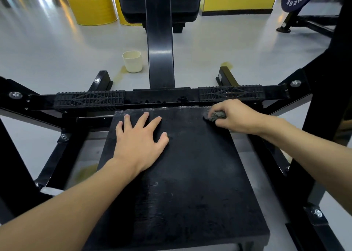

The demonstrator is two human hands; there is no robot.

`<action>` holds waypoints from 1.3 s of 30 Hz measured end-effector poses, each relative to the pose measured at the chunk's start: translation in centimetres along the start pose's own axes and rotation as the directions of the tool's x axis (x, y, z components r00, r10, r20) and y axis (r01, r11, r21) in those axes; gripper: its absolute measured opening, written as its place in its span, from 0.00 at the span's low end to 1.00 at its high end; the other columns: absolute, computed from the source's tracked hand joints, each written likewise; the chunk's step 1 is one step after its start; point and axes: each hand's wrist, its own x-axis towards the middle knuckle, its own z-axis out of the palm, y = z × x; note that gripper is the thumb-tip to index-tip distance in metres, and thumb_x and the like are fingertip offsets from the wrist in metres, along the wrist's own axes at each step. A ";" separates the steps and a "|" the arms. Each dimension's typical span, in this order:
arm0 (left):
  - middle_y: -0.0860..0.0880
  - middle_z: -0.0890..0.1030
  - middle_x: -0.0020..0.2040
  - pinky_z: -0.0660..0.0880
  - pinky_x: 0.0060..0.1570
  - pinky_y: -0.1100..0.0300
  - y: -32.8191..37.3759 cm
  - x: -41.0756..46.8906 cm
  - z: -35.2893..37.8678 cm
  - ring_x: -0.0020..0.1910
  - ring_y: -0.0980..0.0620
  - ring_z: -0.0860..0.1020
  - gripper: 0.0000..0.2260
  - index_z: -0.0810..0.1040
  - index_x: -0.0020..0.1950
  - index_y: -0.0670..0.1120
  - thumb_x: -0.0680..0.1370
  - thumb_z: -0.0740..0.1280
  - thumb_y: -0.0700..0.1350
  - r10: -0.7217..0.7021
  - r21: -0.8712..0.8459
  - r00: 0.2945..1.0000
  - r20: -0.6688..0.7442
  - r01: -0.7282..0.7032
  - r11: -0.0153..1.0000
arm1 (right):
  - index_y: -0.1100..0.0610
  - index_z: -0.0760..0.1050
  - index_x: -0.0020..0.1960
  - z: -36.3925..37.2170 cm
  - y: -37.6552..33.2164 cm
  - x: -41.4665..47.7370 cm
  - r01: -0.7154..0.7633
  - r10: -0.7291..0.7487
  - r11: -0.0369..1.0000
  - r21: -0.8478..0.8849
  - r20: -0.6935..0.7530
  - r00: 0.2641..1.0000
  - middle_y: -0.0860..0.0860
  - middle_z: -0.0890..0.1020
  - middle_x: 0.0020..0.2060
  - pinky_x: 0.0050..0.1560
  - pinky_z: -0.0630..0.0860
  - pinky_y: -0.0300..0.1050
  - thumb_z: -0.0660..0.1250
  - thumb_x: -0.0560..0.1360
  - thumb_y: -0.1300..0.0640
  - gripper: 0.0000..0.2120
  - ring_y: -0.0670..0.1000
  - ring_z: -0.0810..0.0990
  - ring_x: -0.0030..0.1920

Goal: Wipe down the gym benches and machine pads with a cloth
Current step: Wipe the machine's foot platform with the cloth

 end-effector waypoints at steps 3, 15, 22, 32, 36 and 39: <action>0.51 0.62 0.78 0.51 0.76 0.40 0.0 -0.1 0.1 0.77 0.36 0.56 0.24 0.66 0.73 0.59 0.79 0.51 0.64 0.020 -0.020 0.999 -0.048 -0.020 1.000 | 0.50 0.82 0.54 0.1 -0.2 -1.0 0.037 -0.037 0.999 0.006 0.051 0.998 0.44 0.81 0.49 0.50 0.72 0.38 0.68 0.73 0.64 0.13 0.46 0.79 0.50; 0.52 0.64 0.77 0.60 0.73 0.49 -3.0 -2.9 -2.4 0.76 0.47 0.61 0.32 0.65 0.76 0.61 0.73 0.52 0.69 0.251 0.015 0.964 0.086 -0.253 0.967 | 0.48 0.82 0.53 2.1 -2.4 -1.8 -0.035 0.004 0.987 -0.159 -0.190 0.982 0.47 0.84 0.48 0.55 0.77 0.45 0.66 0.71 0.63 0.15 0.53 0.81 0.52; 0.52 0.59 0.80 0.59 0.76 0.50 -5.6 -5.3 -3.2 0.79 0.50 0.58 0.43 0.61 0.76 0.57 0.66 0.42 0.75 0.312 0.064 0.941 0.130 -0.322 0.945 | 0.53 0.82 0.53 1.7 -4.6 -2.9 0.055 -0.049 0.993 -0.103 0.063 0.997 0.42 0.81 0.45 0.56 0.76 0.40 0.66 0.71 0.66 0.15 0.47 0.81 0.52; 0.53 0.58 0.80 0.54 0.77 0.54 -6.2 -5.8 -2.7 0.80 0.53 0.55 0.45 0.61 0.76 0.51 0.67 0.43 0.75 0.329 0.000 0.938 0.110 -0.331 0.943 | 0.47 0.80 0.55 3.0 -5.7 -2.2 0.093 -0.093 0.974 -0.209 0.009 0.996 0.47 0.84 0.51 0.53 0.77 0.47 0.66 0.73 0.60 0.14 0.52 0.80 0.52; 0.53 0.56 0.81 0.52 0.78 0.54 -6.3 -5.7 -2.8 0.80 0.54 0.53 0.35 0.62 0.77 0.51 0.76 0.57 0.71 0.322 -0.055 0.942 0.099 -0.318 0.947 | 0.47 0.79 0.58 3.6 -5.5 -0.8 -0.031 -0.046 0.947 -0.320 -0.230 0.972 0.51 0.80 0.53 0.51 0.76 0.51 0.64 0.75 0.58 0.14 0.60 0.78 0.55; 0.52 0.61 0.79 0.57 0.76 0.50 -6.5 -5.5 -3.1 0.79 0.52 0.56 0.41 0.66 0.76 0.54 0.69 0.54 0.76 0.301 -0.066 0.950 0.080 -0.296 0.953 | 0.51 0.80 0.54 3.6 -6.8 -0.9 0.034 -0.059 0.960 -0.277 -0.082 0.995 0.49 0.83 0.48 0.52 0.77 0.49 0.64 0.73 0.59 0.12 0.57 0.80 0.52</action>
